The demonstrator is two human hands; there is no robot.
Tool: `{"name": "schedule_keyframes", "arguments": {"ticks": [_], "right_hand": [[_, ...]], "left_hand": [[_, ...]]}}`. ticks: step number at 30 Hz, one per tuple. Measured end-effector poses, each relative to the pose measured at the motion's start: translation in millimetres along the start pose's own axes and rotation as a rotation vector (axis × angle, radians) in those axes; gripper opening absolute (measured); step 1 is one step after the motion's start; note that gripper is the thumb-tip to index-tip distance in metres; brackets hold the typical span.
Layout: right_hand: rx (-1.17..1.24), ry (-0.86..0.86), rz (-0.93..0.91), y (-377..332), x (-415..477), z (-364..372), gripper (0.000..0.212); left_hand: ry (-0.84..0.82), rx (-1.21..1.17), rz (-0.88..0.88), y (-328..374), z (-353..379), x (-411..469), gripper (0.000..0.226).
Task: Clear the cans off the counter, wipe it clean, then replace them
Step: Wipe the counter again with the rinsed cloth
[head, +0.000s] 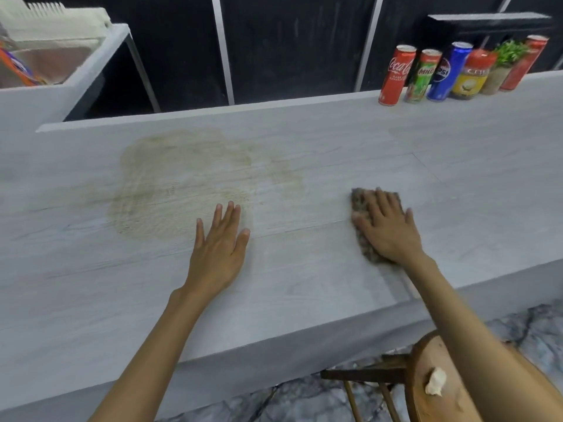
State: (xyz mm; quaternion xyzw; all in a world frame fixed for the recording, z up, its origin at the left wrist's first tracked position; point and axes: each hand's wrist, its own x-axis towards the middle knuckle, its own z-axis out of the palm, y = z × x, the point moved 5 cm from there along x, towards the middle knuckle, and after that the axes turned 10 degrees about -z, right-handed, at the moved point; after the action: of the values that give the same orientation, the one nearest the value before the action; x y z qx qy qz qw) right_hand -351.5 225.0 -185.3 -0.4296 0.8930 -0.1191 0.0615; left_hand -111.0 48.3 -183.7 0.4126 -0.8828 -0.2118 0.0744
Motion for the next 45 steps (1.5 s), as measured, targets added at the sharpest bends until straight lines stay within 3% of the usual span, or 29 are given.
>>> {"name": "schedule_keyframes", "arguments": {"ticks": [2,4,8,11,14,17,19,21,24,27,30,32,35,38,41,45], "right_hand": [[0.009,0.015,0.100,-15,37,0,0.064],[0.037,0.001,0.055,-61,65,13,0.064],[0.055,-0.056,-0.293,-167,57,51,0.061],[0.026,-0.076,-0.491,-165,23,55,0.057],[0.035,-0.033,-0.404,-87,9,37,0.056],[0.029,-0.032,-0.073,-4,35,9,0.059],[0.028,-0.008,0.111,10,72,-2,0.059],[0.038,0.005,0.169,-19,114,3,0.061],[0.040,-0.014,-0.001,-108,150,31,0.062],[0.039,-0.027,-0.276,-183,128,56,0.064],[0.036,-0.036,-0.432,-173,88,60,0.059],[0.031,-0.033,-0.395,-130,84,48,0.055],[0.018,-0.032,-0.142,-66,124,26,0.053],[0.006,-0.025,0.020,-66,187,17,0.056],[0.030,-0.062,-0.057,-123,235,33,0.056],[0.046,-0.088,-0.406,-210,210,63,0.055]], "left_hand": [[-0.001,0.019,0.004,-1,1,5,0.054],[-0.010,0.040,-0.007,-6,1,12,0.055],[-0.028,0.035,-0.030,-12,-4,28,0.056],[-0.030,0.037,-0.017,-14,-8,42,0.056],[-0.025,0.036,0.016,-14,-12,60,0.057],[-0.028,0.004,0.043,-9,-13,76,0.057],[-0.029,-0.004,0.056,-7,-14,88,0.057],[-0.025,0.007,0.055,-8,-16,101,0.057],[-0.018,0.002,0.021,-15,-19,118,0.057],[-0.027,0.006,0.004,-25,-23,130,0.056],[-0.032,0.005,0.002,-37,-30,137,0.057],[-0.031,-0.003,0.000,-44,-34,141,0.057],[-0.029,-0.004,0.001,-52,-39,148,0.057],[-0.013,-0.002,-0.027,-60,-44,159,0.057],[0.001,0.001,-0.072,-64,-47,171,0.057],[-0.004,0.019,-0.089,-64,-48,185,0.057]]}}
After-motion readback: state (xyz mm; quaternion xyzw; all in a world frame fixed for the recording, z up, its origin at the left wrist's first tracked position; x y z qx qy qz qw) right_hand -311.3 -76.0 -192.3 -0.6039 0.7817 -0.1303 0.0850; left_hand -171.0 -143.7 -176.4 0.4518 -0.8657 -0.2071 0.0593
